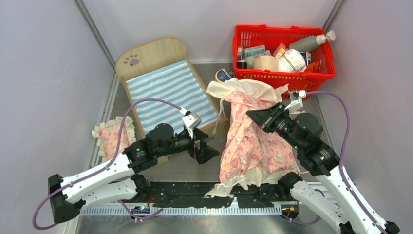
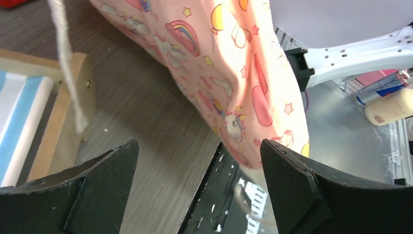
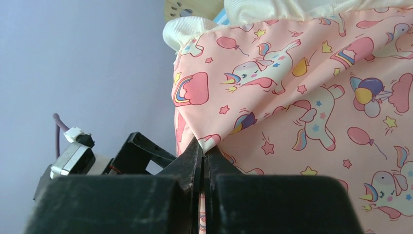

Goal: Set up the pet bed
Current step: Pick up the mattress at the center of the board.

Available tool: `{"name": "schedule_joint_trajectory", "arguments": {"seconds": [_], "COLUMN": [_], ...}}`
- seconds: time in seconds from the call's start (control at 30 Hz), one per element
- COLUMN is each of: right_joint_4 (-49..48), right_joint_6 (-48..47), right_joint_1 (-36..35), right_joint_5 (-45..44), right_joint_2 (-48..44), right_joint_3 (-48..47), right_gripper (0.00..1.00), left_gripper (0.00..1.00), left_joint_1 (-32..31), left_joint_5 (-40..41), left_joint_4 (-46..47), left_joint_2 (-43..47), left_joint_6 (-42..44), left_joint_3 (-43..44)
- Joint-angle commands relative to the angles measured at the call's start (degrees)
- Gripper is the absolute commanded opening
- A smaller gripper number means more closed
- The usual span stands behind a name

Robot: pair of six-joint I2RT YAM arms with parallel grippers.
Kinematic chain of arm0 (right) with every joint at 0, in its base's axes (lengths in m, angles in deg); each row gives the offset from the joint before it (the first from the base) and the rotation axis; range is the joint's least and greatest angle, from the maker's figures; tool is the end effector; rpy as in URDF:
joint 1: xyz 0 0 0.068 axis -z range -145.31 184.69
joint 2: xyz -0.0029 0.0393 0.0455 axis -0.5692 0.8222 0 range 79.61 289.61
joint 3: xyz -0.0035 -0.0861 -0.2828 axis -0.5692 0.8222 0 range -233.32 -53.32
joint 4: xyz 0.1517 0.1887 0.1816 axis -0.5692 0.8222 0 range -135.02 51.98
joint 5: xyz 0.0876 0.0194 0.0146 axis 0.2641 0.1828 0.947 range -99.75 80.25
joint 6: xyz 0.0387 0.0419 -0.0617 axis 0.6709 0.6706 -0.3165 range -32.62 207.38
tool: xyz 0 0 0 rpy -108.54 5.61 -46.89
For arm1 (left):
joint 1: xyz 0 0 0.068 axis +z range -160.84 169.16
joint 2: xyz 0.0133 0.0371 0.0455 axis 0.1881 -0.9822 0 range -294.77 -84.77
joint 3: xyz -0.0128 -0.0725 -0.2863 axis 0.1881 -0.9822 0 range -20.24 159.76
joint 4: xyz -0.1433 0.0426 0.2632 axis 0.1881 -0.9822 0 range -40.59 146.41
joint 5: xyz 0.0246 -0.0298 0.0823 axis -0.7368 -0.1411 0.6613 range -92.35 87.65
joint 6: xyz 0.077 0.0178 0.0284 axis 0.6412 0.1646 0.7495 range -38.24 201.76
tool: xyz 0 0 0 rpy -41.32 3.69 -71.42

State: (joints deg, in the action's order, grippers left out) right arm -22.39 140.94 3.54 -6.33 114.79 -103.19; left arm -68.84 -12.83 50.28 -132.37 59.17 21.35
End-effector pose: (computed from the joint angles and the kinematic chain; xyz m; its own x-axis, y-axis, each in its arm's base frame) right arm 0.1645 0.1046 0.3900 -0.5265 0.6202 -0.5816 -0.2416 0.5467 0.8017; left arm 0.1278 -0.2298 0.3246 -0.4594 0.0224 -0.8880 0.8141 0.4105 -0.4108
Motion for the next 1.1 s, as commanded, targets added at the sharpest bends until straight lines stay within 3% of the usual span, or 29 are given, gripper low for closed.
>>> {"name": "schedule_joint_trajectory", "arguments": {"seconds": [0.0, 0.5, 0.6, 0.67, 0.83, 0.9, 0.97, 1.0, 1.07], "right_joint_4": [-8.19, -13.49, -13.62, -13.26, -12.52, -14.87, -17.96, -17.44, -12.47], "right_joint_6": [3.55, 3.71, 3.41, 2.40, 0.50, -1.62, -7.88, -14.78, -25.26], "right_joint_1": [-0.73, -0.93, -0.93, -0.92, -0.93, -0.92, -0.92, -0.92, -0.92], "right_joint_5": [-4.76, -5.33, -5.34, -5.84, -6.08, -2.79, 3.78, 7.70, 10.54], "right_joint_2": [-1.79, -0.44, -0.91, -1.47, -2.48, -2.70, -2.53, -2.24, -1.31], "right_joint_3": [0.52, 4.24, 3.72, 3.42, 3.17, 3.73, 3.75, 2.41, -1.18], "right_gripper": [0.05, 0.05, 0.05, 0.05, 0.05, 0.05, 0.21, 0.39, 0.59], "left_gripper": [1.00, 0.98, 0.82, 0.55, 0.02, 0.00, 0.00, 0.00, 0.00], "left_joint_1": [-2.74, -5.91, -5.99, -5.99, -6.03, -6.01, -5.99, -5.99, -5.99], "left_joint_5": [0.53, 4.39, 3.96, 5.43, 8.03, 9.02, 10.77, 11.88, 13.00], "left_joint_4": [5.78, 0.95, 2.09, 2.02, -6.15, -8.59, -10.81, -11.52, -13.40], "left_joint_2": [-2.82, -12.91, -14.09, -13.90, -13.69, -12.86, -10.24, -8.54, -5.23], "left_joint_6": [-1.83, -2.26, -3.76, -4.26, -1.35, 0.32, 3.27, 5.03, 8.71], "left_joint_3": [5.00, 12.50, 11.65, 11.15, 13.99, 14.80, 15.33, 15.55, 15.81]}}
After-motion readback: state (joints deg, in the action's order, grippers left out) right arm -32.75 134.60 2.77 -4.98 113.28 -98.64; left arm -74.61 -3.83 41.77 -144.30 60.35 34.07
